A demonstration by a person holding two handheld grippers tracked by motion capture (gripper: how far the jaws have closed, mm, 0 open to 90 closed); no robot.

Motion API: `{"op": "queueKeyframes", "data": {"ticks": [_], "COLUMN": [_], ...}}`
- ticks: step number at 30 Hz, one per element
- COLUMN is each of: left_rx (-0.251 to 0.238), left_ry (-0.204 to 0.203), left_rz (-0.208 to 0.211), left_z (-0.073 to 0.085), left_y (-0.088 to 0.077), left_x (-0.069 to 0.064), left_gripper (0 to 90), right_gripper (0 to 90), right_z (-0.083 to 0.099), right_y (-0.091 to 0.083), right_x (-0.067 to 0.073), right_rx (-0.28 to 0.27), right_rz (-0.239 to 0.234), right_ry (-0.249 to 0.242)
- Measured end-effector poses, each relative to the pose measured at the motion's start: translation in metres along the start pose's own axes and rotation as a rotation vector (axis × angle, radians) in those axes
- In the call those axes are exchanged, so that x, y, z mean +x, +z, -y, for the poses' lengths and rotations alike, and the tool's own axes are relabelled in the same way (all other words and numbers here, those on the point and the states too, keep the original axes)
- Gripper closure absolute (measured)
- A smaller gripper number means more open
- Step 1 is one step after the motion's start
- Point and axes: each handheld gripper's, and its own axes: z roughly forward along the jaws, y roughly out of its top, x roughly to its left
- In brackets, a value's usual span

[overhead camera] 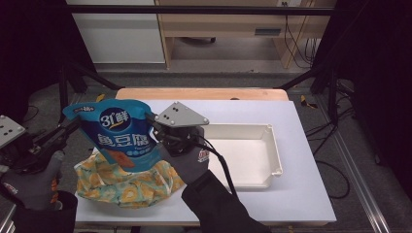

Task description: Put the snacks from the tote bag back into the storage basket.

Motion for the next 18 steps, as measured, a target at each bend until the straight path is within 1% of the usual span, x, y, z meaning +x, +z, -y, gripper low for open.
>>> {"op": "queueKeyframes", "data": {"ticks": [11, 18], "left_rx": [-0.004, -0.007], "left_ry": [0.011, 0.022], "left_rz": [0.019, 0.034], "left_z": [-0.009, -0.014], "left_y": [0.006, 0.011], "left_x": [-0.009, -0.017], "left_gripper": [90.0, 90.0], "right_gripper": [90.0, 90.0], "right_z": [-0.004, -0.006], "right_y": [-0.012, -0.022], "right_x": [-0.007, -0.013], "right_rx": [-0.017, -0.026], "right_rz": [0.017, 0.030], "right_ry": [0.002, 0.000]}}
